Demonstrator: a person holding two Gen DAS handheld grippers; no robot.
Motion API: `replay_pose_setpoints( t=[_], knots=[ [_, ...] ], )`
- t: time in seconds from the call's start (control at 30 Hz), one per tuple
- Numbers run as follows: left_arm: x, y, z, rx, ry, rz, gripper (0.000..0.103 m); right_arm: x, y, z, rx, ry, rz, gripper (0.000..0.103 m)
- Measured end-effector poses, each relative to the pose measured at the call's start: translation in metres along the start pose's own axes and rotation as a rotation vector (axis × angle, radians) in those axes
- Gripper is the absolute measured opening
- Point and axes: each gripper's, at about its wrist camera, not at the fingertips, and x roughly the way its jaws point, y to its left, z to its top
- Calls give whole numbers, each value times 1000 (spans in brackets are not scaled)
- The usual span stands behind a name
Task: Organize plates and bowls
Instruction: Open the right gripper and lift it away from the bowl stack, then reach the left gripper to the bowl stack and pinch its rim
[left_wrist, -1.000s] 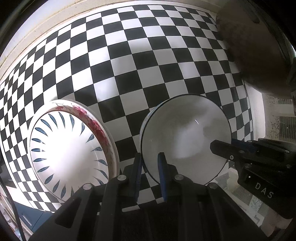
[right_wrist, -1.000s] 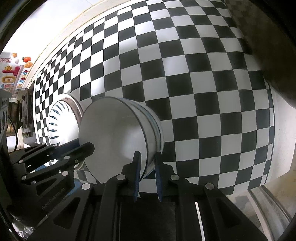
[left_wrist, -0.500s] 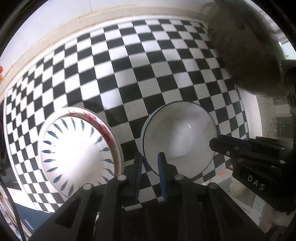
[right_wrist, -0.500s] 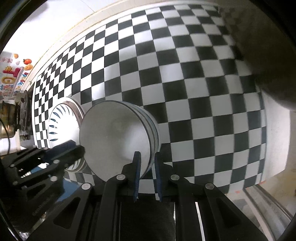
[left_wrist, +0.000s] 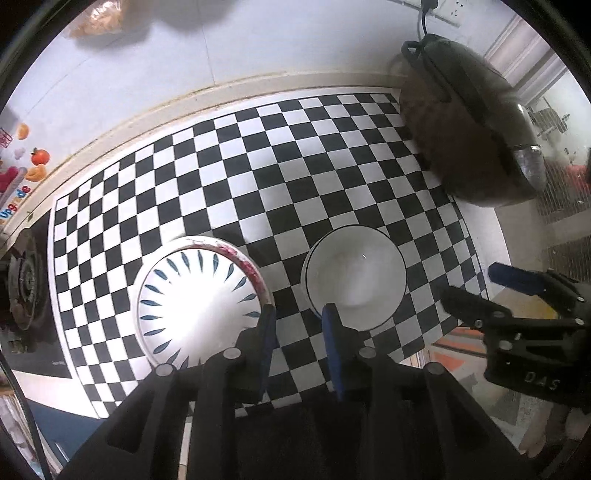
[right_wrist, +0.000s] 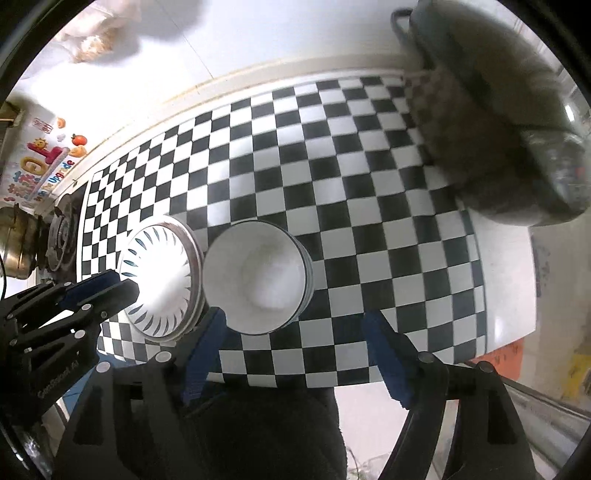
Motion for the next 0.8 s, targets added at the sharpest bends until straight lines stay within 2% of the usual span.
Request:
replay_pose_setpoints(
  t=[0.13, 0.23, 0.5, 0.8],
  knots=[
    [-19, -2, -6, 10, -45, 9, 40, -24, 8, -9, -9, -51, -19, 85],
    [-35, -4, -8, 16, -81, 9, 45, -40, 12, -14, -8, -83, -27, 86],
    [-65, -10, -11, 43, -134, -1, 45, -80, 15, -22, 0, -147, -29, 86],
    [-62, -10, -10, 38, -111, -41, 45, -89, 13, -25, 13, -162, -24, 87]
  ],
)
